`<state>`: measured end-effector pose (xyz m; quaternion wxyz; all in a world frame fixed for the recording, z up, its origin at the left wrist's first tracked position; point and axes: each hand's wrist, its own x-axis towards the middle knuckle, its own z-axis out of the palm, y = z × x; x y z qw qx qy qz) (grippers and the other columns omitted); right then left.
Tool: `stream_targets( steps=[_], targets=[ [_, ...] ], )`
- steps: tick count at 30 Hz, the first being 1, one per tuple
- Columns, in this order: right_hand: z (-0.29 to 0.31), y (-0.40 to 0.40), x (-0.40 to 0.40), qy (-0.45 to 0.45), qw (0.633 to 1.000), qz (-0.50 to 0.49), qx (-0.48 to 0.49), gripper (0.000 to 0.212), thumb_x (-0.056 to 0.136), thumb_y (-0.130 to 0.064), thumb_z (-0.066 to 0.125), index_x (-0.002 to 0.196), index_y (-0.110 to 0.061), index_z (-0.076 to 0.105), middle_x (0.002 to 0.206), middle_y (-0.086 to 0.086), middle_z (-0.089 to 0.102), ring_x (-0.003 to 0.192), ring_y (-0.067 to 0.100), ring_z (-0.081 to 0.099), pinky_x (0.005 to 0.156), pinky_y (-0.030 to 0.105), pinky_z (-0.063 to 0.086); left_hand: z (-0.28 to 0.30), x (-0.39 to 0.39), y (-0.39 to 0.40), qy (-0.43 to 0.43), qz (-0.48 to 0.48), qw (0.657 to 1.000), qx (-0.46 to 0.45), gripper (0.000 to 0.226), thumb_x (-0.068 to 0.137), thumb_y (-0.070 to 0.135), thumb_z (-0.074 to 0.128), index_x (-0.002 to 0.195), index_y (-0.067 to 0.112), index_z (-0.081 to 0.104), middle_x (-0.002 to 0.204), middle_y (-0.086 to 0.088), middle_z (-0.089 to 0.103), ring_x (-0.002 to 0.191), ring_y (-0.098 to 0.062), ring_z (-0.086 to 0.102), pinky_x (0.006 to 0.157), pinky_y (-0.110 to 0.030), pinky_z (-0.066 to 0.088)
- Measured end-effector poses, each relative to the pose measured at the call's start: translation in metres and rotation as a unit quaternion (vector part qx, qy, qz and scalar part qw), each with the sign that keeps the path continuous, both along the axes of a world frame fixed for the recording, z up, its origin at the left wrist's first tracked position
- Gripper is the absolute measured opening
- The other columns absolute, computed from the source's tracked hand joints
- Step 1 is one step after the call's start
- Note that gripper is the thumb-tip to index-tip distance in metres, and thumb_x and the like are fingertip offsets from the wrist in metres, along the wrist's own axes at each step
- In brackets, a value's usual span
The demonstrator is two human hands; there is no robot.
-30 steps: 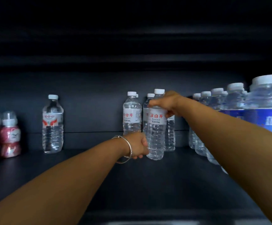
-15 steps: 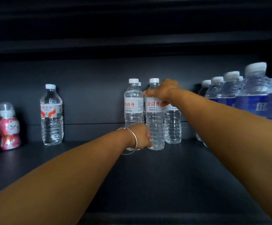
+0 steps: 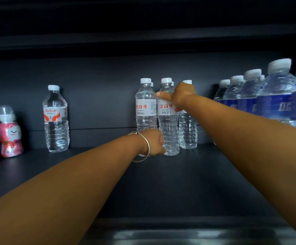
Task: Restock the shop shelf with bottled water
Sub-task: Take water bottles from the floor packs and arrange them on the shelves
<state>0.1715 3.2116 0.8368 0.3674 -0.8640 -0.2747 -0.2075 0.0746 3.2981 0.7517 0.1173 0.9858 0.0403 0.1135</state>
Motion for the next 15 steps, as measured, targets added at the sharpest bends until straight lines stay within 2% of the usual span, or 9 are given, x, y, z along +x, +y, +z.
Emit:
stream_targets(
  steps=[2,4,6,11,15],
  targets=[
    [-0.002,-0.003,-0.002,-0.020,0.999,-0.024,-0.032,0.055,0.078,-0.061,0.058,0.073,-0.008,0.046,0.072,0.004,0.054,0.070,0.019,0.054,0.059,0.025,0.044,0.000,-0.002,-0.002,-0.005,0.000,1.000,0.011,0.011,0.088,0.018,0.059,0.095,0.011,0.052,0.088,-0.010,0.050,0.079,-0.019,0.048,0.079,-0.032,0.048],
    [-0.003,-0.007,-0.006,-0.037,0.997,-0.039,-0.048,0.059,0.080,-0.062,0.055,0.091,-0.004,0.055,0.082,0.005,0.052,0.086,0.020,0.052,0.068,0.026,0.040,0.000,-0.004,-0.004,-0.008,0.000,1.000,0.019,0.012,0.088,0.018,0.059,0.093,0.013,0.050,0.089,-0.009,0.049,0.081,-0.018,0.047,0.079,-0.031,0.047],
    [-0.005,-0.011,-0.009,-0.035,0.998,-0.036,-0.050,0.063,0.081,-0.061,0.055,0.107,-0.003,0.056,0.094,0.008,0.055,0.097,0.021,0.056,0.076,0.027,0.040,0.001,-0.006,-0.006,-0.009,-0.001,1.000,0.016,0.013,0.088,0.018,0.059,0.092,0.014,0.048,0.089,-0.008,0.048,0.080,-0.017,0.046,0.076,-0.029,0.044],
    [-0.014,-0.032,-0.026,-0.044,0.996,-0.039,-0.069,0.064,0.086,-0.056,0.054,0.122,-0.003,0.053,0.120,0.014,0.056,0.107,0.025,0.056,0.079,0.029,0.042,0.006,-0.019,-0.019,-0.032,-0.001,0.999,-0.009,0.017,0.087,0.016,0.061,0.101,0.008,0.056,0.098,-0.012,0.057,0.084,-0.021,0.052,0.081,-0.031,0.047],
    [-0.029,-0.063,-0.063,-0.103,0.985,-0.030,-0.134,0.048,0.094,-0.034,0.054,0.133,-0.007,0.046,0.127,0.015,0.055,0.116,0.028,0.052,0.084,0.027,0.039,0.013,-0.039,-0.043,-0.067,-0.011,0.998,0.007,0.030,0.088,0.017,0.059,0.111,-0.003,0.058,0.115,-0.018,0.062,0.103,-0.029,0.058,0.093,-0.035,0.047]
  ],
)
